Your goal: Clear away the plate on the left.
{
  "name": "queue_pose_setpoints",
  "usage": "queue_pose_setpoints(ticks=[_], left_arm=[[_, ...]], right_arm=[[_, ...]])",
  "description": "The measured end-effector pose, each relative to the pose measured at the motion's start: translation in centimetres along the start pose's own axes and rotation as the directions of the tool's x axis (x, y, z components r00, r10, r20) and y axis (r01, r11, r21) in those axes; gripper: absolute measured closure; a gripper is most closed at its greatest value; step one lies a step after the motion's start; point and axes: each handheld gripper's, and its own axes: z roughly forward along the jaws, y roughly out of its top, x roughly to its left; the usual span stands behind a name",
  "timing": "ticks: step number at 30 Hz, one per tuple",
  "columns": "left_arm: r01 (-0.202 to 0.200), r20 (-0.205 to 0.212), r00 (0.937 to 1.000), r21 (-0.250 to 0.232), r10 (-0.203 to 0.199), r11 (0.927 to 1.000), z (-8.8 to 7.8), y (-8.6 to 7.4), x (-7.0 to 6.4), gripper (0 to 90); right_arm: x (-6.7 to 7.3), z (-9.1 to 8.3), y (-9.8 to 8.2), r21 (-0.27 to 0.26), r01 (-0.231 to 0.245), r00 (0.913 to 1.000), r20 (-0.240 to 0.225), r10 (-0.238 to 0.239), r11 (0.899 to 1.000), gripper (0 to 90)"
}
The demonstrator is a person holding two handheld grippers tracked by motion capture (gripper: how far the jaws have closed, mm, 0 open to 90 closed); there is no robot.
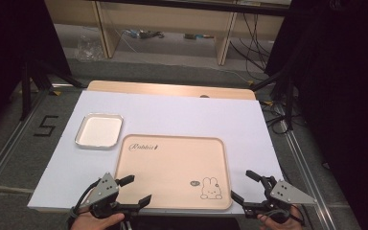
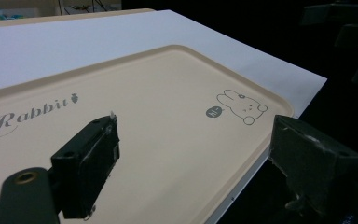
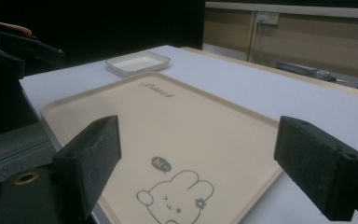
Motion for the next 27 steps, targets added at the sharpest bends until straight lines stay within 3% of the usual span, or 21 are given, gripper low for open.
queue_pose_setpoints(ticks=[10,12,13,16,17,18,19,20,21,23,24,25,27], left_arm=[[-0.013,0.0,0.9999,-0.013,0.013,0.9998,-0.1,0.1,0.3,15.4],[0.0,-0.011,0.9999,-0.009,0.0,1.0,-0.2,0.1,0.3,15.4],[-0.001,-0.016,0.9999,-0.006,0.001,1.0,-0.3,0.2,0.4,15.4],[-0.021,-0.022,0.9995,-0.005,0.021,0.9998,-0.5,0.4,0.9,15.4],[0.008,-0.033,0.9994,-0.016,-0.008,0.9998,-0.5,0.4,1.0,15.4],[-0.006,-0.042,0.9991,-0.007,0.006,1.0,-0.7,0.5,1.4,15.4],[0.013,-0.035,0.9993,-0.016,-0.014,0.9998,-0.8,0.6,1.9,15.4],[0.059,-0.03,0.9978,-0.026,-0.06,0.9979,-0.9,0.7,2.3,15.3],[0.083,-0.032,0.996,-0.028,-0.084,0.9962,-1.1,0.7,2.8,15.3],[0.073,-0.072,0.9947,-0.013,-0.074,0.9972,-1.5,0.9,3.7,15.3],[0.08,-0.084,0.9931,-0.019,-0.082,0.9966,-1.7,1.0,4.1,15.3],[0.106,-0.085,0.9904,-0.033,-0.108,0.9938,-1.8,1.1,4.5,15.3],[0.155,-0.078,0.9844,-0.044,-0.158,0.987,-2.0,1.3,5.6,15.3]], right_arm=[[0.0,0.0,0.0,0.003,0.0,0.9999,0.01,0.0,1.0,15.5],[0.0,-0.1,0.1,0.001,0.005,0.9999,0.016,-0.005,1.0,15.5],[0.2,0.0,0.0,0.015,-0.041,0.9991,-0.008,0.041,0.999,15.5],[0.1,-0.1,0.0,0.009,-0.007,1.0,0.002,0.007,1.0,15.5],[0.0,-0.1,0.0,0.01,0.008,0.9998,0.019,-0.008,1.0,15.5],[0.0,-0.1,0.0,0.008,0.002,0.9999,0.014,-0.002,1.0,15.5],[0.1,0.0,0.0,0.009,-0.016,0.9999,0.004,0.016,1.0,15.5],[0.0,0.0,-0.1,0.008,-0.013,0.9999,0.003,0.013,1.0,15.5],[0.2,0.1,-0.1,0.01,-0.04,0.9992,-0.007,0.04,0.999,15.5],[0.2,0.1,-0.1,0.008,-0.037,0.9993,-0.008,0.037,0.999,15.5],[0.0,0.0,-0.1,0.008,-0.008,1.0,0.005,0.008,1.0,15.5],[0.0,-0.1,0.0,0.026,-0.013,0.9999,0.009,0.012,1.0,15.5],[-0.1,-0.1,0.0,0.009,-0.005,0.9997,0.025,0.004,1.0,15.5]])
